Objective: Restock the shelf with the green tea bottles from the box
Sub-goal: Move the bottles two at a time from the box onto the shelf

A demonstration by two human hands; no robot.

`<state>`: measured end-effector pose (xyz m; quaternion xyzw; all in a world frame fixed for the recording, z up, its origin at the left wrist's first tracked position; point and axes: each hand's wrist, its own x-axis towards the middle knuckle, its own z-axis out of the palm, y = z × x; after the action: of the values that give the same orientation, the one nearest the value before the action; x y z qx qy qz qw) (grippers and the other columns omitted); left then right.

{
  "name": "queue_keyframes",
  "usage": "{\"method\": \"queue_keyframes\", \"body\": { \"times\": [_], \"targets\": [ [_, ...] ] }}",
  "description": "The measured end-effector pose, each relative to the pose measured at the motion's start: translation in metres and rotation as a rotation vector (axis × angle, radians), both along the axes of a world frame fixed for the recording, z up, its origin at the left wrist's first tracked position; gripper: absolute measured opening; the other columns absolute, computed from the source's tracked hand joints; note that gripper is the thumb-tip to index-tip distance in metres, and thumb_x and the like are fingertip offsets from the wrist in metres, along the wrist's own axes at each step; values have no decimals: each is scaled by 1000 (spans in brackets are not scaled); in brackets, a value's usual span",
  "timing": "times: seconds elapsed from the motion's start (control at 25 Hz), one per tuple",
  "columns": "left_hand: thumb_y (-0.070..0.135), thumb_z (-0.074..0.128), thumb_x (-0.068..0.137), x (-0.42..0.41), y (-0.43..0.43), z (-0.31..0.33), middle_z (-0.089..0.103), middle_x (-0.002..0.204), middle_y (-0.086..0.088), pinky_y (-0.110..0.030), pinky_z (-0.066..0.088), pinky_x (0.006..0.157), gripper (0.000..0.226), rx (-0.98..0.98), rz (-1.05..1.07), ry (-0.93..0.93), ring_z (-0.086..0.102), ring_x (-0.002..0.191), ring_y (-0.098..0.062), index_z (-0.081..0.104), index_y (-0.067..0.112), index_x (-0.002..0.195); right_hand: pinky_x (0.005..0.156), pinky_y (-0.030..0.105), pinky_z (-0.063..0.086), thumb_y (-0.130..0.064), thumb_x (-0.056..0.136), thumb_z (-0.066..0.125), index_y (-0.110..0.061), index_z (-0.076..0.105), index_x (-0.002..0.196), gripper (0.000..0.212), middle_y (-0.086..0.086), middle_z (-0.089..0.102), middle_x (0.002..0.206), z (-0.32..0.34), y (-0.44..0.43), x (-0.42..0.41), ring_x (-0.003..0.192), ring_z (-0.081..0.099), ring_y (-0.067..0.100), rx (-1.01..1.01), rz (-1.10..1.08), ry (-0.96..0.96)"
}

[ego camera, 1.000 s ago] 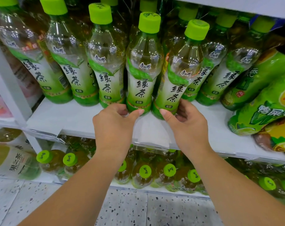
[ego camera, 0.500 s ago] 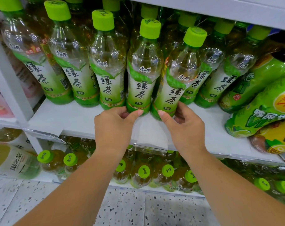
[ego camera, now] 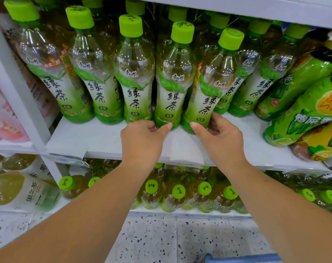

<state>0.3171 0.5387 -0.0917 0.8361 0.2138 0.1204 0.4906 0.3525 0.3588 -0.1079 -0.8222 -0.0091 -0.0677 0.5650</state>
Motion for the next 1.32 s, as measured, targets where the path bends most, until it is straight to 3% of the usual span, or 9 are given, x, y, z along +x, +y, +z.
{"method": "queue_keyframes", "body": {
  "times": [0.12, 0.2, 0.28, 0.4, 0.48, 0.68, 0.76, 1.0, 1.32],
  "targets": [
    [49, 71, 84, 0, 3, 10, 72, 72, -2, -37, 56, 77, 38, -66, -58, 85, 70, 78, -23, 71, 12, 75, 99, 30, 52, -33, 83, 80, -19, 65, 130, 51, -9, 73, 114, 9, 2, -2, 105, 67, 5, -46, -1, 81],
    [54, 63, 85, -3, 7, 18, 73, 87, 2, -32, 53, 77, 35, -73, -99, 144, 67, 86, -19, 72, 20, 90, 98, 34, 52, -37, 84, 77, -20, 63, 130, 51, -7, 70, 116, 20, 4, -5, 106, 64, 11, -110, -32, 142],
    [59, 57, 87, -10, 12, 28, 70, 108, 5, -25, 43, 71, 52, -28, -162, 202, 60, 92, -14, 70, 20, 118, 95, 37, 52, -43, 86, 74, -19, 59, 130, 52, -3, 66, 119, 30, 4, -10, 107, 62, 17, -136, -68, 217],
    [61, 51, 91, -23, 21, 39, 63, 126, 2, -26, 39, 75, 61, -34, -292, 267, 56, 103, -17, 57, 21, 137, 83, 30, 48, -52, 90, 64, -26, 53, 136, 53, -3, 61, 120, 43, 5, -25, 104, 60, 16, -168, -92, 325],
    [61, 50, 92, -37, 27, 49, 60, 133, 0, -31, 40, 87, 59, -58, -343, 287, 55, 112, -19, 55, 25, 138, 76, 27, 44, -55, 93, 58, -33, 52, 137, 50, -5, 58, 120, 54, 8, -42, 103, 57, 16, -156, -80, 382],
    [61, 49, 92, -85, 35, 77, 54, 130, 6, -35, 45, 84, 62, -126, -373, 352, 54, 106, -17, 47, 26, 144, 84, 31, 36, -56, 98, 47, -29, 42, 146, 55, -7, 52, 125, 83, 11, -94, 106, 51, 14, -148, -1, 513],
    [61, 49, 93, -111, 35, 90, 53, 139, 4, -42, 50, 95, 66, -178, -427, 382, 56, 115, -21, 43, 24, 147, 88, 33, 38, -57, 98, 44, -29, 39, 148, 58, -7, 52, 131, 98, 9, -120, 110, 50, 13, -184, 38, 553],
    [59, 48, 96, -187, 38, 140, 50, 147, -1, -35, 39, 102, 66, -176, -490, 379, 50, 130, -20, 44, 19, 148, 91, 30, 34, -54, 101, 41, -28, 35, 152, 57, -8, 49, 132, 160, 5, -199, 111, 45, 11, -249, 110, 638],
    [65, 48, 93, -277, 28, 194, 38, 156, 5, -45, 36, 113, 73, -285, -579, 500, 41, 139, -19, 35, 26, 152, 93, 27, 32, -59, 98, 43, -32, 32, 153, 63, -5, 37, 157, 227, -20, -299, 121, 39, 5, -209, 65, 716]
  ]
}}
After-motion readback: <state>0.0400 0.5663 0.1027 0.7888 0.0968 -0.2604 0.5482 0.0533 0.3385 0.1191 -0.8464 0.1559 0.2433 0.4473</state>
